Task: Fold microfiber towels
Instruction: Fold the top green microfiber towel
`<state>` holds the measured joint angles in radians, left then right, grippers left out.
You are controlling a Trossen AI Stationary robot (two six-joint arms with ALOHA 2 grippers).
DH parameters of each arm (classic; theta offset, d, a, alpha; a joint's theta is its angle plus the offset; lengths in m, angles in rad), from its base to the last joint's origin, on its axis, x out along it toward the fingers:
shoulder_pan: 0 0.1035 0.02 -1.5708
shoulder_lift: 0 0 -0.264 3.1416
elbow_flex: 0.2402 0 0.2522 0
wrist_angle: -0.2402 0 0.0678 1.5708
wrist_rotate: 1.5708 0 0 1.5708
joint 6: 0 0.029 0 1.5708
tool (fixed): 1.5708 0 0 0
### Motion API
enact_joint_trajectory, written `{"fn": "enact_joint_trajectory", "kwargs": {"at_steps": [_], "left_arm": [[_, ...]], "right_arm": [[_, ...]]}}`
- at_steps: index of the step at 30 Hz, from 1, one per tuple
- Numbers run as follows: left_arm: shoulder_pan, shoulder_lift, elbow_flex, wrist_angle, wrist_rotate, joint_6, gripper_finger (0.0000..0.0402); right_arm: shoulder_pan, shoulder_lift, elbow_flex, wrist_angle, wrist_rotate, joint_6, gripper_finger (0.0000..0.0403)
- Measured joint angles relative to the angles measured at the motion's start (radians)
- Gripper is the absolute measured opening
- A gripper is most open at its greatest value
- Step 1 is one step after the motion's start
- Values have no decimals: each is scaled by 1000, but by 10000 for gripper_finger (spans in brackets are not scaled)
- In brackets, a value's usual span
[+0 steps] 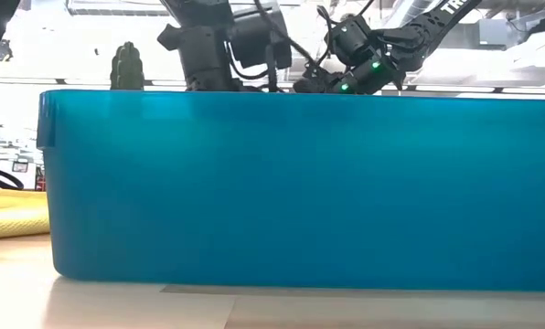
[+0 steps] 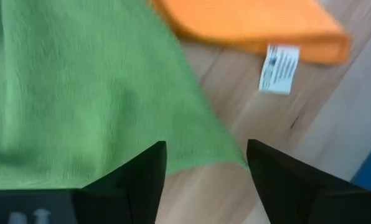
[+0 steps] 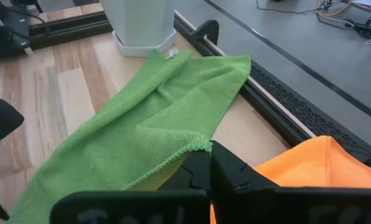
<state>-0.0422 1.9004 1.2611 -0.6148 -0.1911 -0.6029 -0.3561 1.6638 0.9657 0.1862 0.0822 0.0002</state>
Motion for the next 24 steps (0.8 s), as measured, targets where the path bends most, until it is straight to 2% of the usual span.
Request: {"fn": "enact_joint_trajectory", "kwargs": {"at_steps": [4, 10, 12, 16, 24], "left_arm": [[3, 0, 0, -2, -17, 18, 165], [11, 0, 0, -4, -9, 44, 51], [23, -1, 0, -8, 36, 43, 15], [42, -33, 15, -78, 100, 38, 3], [68, -218, 136, -342, 68, 16, 0]], "right_arm": [[0, 0, 0, 1, 0, 0, 13], [0, 0, 0, 1, 0, 1, 16], [0, 0, 0, 1, 0, 1, 14], [-6, -43, 1, -17, -3, 0, 9], [-19, -180, 86, -253, -2, -22, 9]]}}
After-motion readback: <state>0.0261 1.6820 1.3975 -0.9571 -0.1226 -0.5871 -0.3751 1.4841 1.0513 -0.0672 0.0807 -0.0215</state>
